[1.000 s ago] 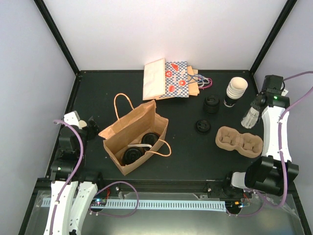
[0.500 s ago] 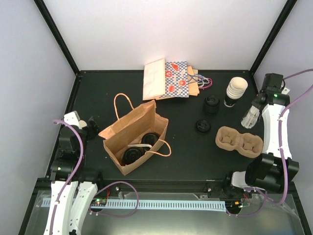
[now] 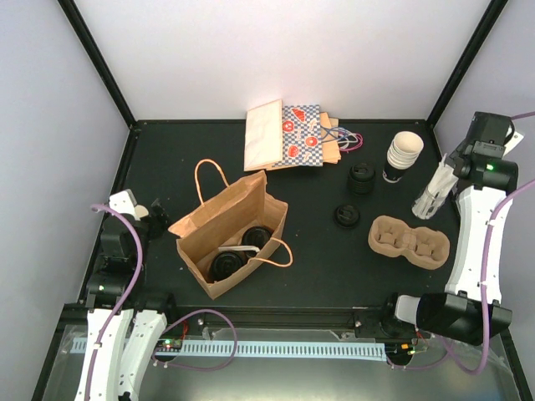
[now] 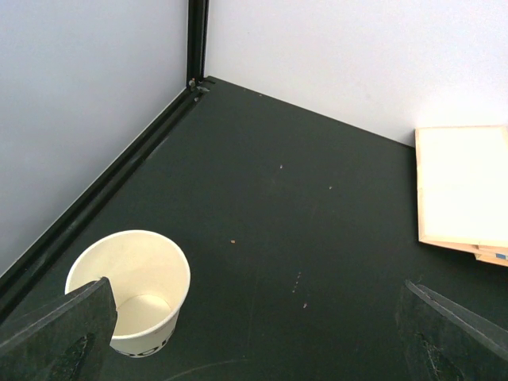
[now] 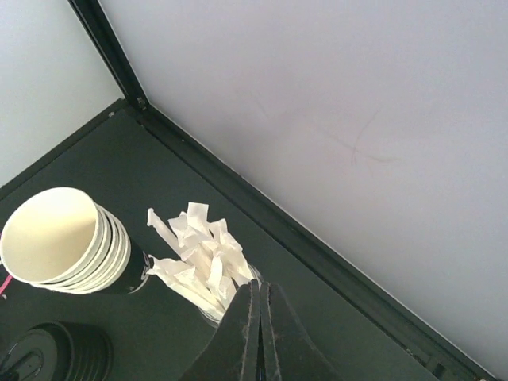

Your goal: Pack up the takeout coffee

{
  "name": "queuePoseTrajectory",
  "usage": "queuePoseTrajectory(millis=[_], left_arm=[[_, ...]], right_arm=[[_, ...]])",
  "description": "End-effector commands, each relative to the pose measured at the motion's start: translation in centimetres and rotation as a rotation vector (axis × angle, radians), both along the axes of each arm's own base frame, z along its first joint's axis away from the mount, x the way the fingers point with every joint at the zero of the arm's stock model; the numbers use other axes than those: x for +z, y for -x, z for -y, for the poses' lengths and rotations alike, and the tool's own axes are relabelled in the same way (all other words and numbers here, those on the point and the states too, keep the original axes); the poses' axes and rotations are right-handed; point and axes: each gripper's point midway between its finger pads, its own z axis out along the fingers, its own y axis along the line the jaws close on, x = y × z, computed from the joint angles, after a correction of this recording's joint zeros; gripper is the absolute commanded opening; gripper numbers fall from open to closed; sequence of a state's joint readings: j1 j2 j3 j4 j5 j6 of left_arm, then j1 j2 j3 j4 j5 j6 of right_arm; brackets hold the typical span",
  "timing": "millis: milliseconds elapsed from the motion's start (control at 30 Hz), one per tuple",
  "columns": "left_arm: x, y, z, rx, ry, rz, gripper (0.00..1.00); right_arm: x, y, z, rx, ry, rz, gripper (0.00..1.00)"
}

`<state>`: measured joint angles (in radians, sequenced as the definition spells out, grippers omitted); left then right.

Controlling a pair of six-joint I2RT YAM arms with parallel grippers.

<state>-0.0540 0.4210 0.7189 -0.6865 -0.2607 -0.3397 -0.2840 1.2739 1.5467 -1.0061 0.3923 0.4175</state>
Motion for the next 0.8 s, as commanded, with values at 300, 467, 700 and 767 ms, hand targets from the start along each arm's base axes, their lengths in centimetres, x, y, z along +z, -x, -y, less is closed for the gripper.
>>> queuePoseTrajectory(millis=[300, 467, 700, 767], left_arm=[[0.4, -0.2, 0.2, -0.013, -0.01, 0.019, 0.99], [0.4, -0.3, 0.2, -0.014, -0.011, 0.017, 0.99], [0.4, -0.3, 0.2, -0.015, -0.011, 0.018, 0.99], [0.4, -0.2, 0.2, -0.015, -0.011, 0.02, 0.99]], right_arm=[[-2.7, -0.5, -0.1, 0.014, -0.042, -0.062, 0.09], [-2.8, -0.6, -0.3, 0.023, -0.045, -0.054, 0.01], [-2.9, -0.8, -0.6, 0.038, -0.057, -0.048, 0.01], [-3.5, -0.9, -0.7, 0.05, -0.064, -0.059, 0.28]])
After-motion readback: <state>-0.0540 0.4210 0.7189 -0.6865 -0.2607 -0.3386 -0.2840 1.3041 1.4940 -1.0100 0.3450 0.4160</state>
